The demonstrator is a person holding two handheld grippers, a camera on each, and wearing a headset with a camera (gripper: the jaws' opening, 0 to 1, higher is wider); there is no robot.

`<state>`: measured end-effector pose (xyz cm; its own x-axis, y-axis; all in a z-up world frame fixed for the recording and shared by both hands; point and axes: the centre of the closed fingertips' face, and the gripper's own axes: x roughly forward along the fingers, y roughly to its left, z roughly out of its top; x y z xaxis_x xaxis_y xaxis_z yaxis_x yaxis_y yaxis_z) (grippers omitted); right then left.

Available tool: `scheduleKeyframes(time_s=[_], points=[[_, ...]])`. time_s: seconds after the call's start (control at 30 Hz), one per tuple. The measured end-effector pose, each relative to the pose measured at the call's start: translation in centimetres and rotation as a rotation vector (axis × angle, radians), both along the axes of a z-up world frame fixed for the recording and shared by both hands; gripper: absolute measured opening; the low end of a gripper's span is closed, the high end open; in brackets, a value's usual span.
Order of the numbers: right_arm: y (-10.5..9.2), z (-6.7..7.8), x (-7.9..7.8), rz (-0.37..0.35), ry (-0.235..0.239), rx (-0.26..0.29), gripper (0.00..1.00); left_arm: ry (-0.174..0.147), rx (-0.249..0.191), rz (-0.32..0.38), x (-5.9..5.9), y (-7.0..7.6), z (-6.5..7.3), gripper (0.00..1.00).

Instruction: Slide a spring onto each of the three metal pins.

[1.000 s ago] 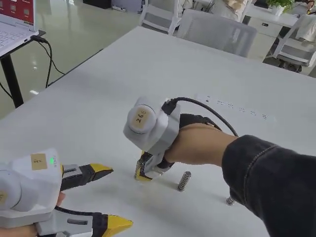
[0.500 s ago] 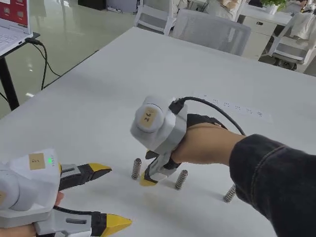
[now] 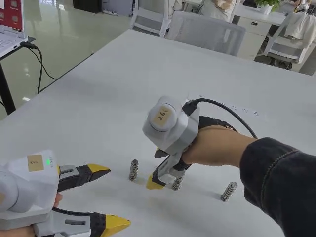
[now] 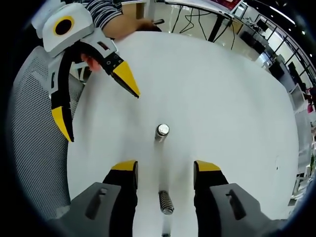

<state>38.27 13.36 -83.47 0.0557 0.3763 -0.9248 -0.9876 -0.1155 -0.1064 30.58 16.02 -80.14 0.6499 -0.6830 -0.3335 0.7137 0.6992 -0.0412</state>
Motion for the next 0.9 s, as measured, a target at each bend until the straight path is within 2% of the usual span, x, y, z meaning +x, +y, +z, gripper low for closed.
scheduleKeyframes(time_s=[0.17,0.63,0.9], points=[[-0.8,0.3,0.2,-0.044,0.015,0.030,0.48,0.001,0.003,-0.002,0.1,0.0,0.1,0.62],[-3.0,0.8,0.8,-0.131,0.014,0.079,0.52,0.001,0.007,-0.018,0.2,-0.3,0.1,0.63],[-4.0,1.6,1.1,-0.186,0.017,0.134,0.54,0.004,0.010,-0.026,0.2,-0.4,0.1,0.63]])
